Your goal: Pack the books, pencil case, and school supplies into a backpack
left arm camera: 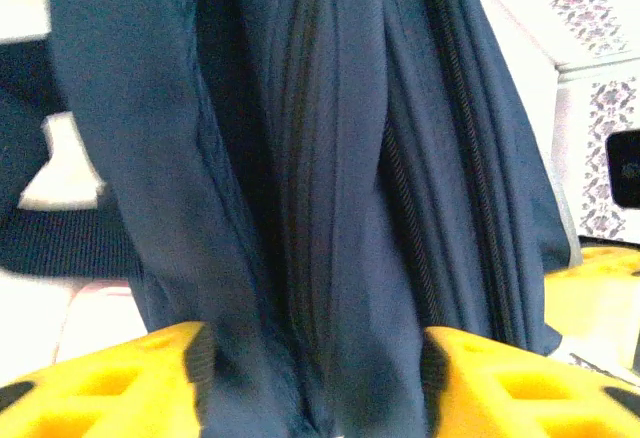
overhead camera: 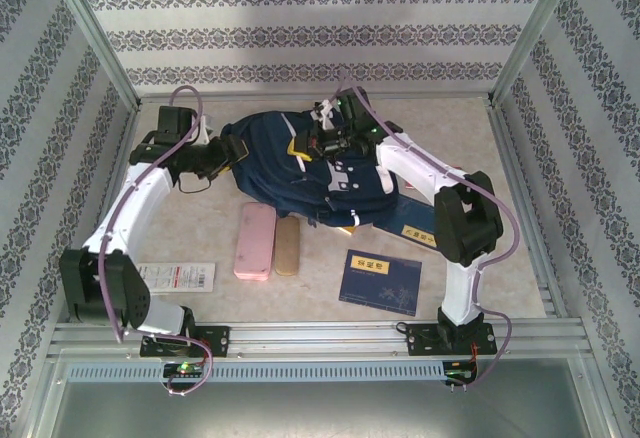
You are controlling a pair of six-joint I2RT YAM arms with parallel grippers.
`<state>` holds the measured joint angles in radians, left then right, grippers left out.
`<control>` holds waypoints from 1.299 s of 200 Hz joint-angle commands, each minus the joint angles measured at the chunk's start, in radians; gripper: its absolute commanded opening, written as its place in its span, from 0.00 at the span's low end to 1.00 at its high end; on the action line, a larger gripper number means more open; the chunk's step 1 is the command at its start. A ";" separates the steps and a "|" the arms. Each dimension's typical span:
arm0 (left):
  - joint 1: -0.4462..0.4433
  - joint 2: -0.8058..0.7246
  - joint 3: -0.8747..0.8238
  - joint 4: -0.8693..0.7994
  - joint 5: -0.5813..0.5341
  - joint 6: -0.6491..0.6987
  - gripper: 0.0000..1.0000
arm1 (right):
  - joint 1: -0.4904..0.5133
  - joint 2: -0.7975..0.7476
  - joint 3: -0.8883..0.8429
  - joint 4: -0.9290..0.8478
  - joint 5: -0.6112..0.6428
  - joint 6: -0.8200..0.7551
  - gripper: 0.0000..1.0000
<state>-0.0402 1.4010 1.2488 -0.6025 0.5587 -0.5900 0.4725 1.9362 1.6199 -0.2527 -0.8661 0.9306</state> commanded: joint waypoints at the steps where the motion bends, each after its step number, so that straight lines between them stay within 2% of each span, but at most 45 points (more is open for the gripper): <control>1: -0.018 -0.150 -0.003 -0.032 -0.086 0.083 0.75 | -0.034 -0.050 0.133 -0.084 0.029 0.047 0.00; 33: -0.047 -0.255 -0.009 -0.080 -0.208 0.122 0.79 | -0.054 -0.045 0.218 -0.145 0.076 0.087 0.00; 52: -0.083 -0.302 -0.042 -0.068 -0.184 0.131 0.79 | -0.062 -0.038 0.263 -0.182 0.087 0.108 0.00; 68: -0.156 -0.358 -0.081 -0.026 -0.188 0.188 0.79 | -0.068 -0.035 0.285 -0.190 0.081 0.126 0.00; 83: -0.276 -0.454 -0.172 0.086 -0.245 0.282 0.79 | -0.072 -0.031 0.307 -0.216 0.083 0.128 0.00; 108: -0.430 -0.556 -0.294 0.199 -0.371 0.401 0.66 | -0.077 -0.030 0.323 -0.227 0.070 0.142 0.00; 133: -0.520 -0.531 -0.354 0.230 -0.428 0.447 0.51 | -0.080 -0.036 0.331 -0.233 0.065 0.161 0.00; 146: -0.580 -0.514 -0.390 0.258 -0.518 0.457 0.48 | -0.080 -0.033 0.342 -0.243 0.056 0.161 0.00; 158: -0.625 -0.515 -0.444 0.329 -0.561 0.460 0.48 | -0.080 -0.033 0.346 -0.252 0.055 0.163 0.00; 184: -0.678 -0.517 -0.563 0.523 -0.566 0.487 0.47 | -0.077 -0.049 0.332 -0.234 0.058 0.184 0.00; 199: -0.702 -0.494 -0.608 0.605 -0.540 0.569 0.47 | -0.074 -0.057 0.328 -0.225 0.058 0.191 0.00; 216: -0.729 -0.474 -0.656 0.705 -0.562 0.654 0.44 | -0.067 -0.063 0.326 -0.221 0.062 0.192 0.00; 260: -0.734 -0.449 -0.849 1.072 -0.579 0.870 0.40 | -0.038 -0.070 0.302 -0.185 0.061 0.203 0.00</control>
<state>-0.7635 0.9497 0.4908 0.1577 0.0093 0.0994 0.4126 1.9362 1.8980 -0.5461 -0.7673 1.1049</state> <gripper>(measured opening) 0.406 0.066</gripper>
